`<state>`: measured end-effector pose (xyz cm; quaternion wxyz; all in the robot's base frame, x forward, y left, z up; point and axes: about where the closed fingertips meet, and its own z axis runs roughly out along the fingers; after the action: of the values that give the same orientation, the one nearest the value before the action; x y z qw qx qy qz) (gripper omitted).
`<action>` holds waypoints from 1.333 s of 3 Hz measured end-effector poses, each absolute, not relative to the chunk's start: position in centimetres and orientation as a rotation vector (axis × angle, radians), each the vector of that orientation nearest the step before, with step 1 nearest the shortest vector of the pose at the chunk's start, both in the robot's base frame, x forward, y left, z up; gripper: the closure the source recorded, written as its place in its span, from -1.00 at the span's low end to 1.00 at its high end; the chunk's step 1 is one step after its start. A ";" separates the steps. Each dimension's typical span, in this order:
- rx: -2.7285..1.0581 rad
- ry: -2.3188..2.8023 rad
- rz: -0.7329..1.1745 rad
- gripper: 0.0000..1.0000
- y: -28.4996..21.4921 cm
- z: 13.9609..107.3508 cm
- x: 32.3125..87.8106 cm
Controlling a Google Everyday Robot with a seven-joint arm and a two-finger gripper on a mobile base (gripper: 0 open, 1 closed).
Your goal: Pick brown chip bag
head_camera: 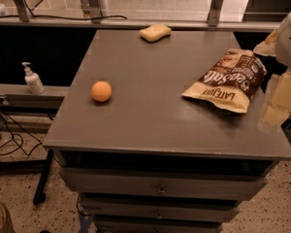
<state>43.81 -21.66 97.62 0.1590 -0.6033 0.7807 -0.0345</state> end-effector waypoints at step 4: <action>-1.624 2.047 -0.316 -1.00 -25.9 98.4 53.3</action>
Offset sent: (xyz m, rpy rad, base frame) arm 0.0318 -0.0012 -0.0016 -0.0321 -0.1668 0.0946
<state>53.26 -25.85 98.35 0.2519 -0.5971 0.7527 -0.1161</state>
